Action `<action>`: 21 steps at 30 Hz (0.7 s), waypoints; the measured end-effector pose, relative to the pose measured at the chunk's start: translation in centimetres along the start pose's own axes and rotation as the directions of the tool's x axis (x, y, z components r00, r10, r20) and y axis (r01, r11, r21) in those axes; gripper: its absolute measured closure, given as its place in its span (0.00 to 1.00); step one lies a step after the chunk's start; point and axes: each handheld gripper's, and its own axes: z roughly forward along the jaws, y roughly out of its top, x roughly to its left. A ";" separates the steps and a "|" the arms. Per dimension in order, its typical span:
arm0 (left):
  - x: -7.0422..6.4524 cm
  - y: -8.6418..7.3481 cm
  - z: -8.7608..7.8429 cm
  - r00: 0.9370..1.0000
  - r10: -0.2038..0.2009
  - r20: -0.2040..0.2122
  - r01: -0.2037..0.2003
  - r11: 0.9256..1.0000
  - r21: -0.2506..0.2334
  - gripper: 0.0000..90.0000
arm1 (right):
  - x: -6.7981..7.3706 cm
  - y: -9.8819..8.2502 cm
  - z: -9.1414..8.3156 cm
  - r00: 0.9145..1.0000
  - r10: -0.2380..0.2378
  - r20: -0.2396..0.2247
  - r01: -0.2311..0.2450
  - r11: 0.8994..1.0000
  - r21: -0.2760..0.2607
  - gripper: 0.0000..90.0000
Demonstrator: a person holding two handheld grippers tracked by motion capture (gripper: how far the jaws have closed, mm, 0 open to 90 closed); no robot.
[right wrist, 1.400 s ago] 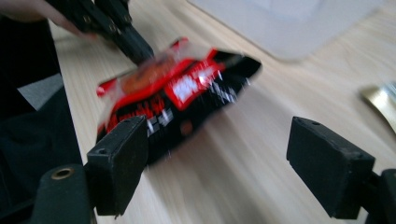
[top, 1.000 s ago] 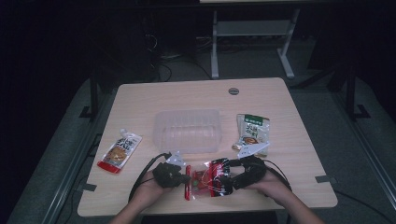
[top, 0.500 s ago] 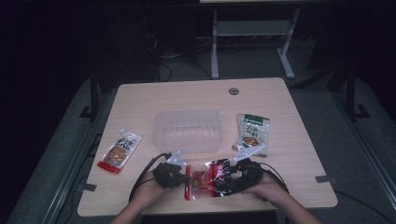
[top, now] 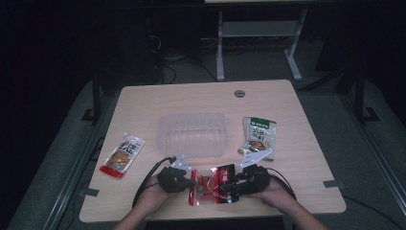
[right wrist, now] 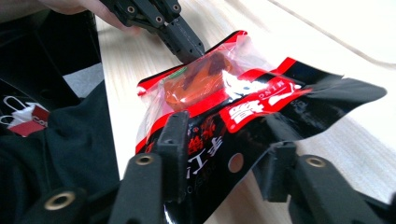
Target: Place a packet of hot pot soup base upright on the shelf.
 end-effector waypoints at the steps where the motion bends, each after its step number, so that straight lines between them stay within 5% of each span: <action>1: 0.0 0.0 0.0 1.000 0.000 -0.001 0.000 1.000 0.000 1.00 | 0.1 0.0 0.0 1.000 -0.010 0.004 0.010 1.000 -0.006 0.72; 13: 0.0 0.0 0.0 1.000 0.001 0.002 -0.001 1.000 0.002 1.00 | 0.6 0.2 0.5 0.998 -0.070 0.012 0.069 0.997 0.024 0.97; 21: 0.0 0.0 0.0 1.000 0.001 0.000 -0.001 1.000 0.000 1.00 | 0.4 0.3 0.4 0.998 -0.065 -0.014 0.065 0.998 0.011 1.00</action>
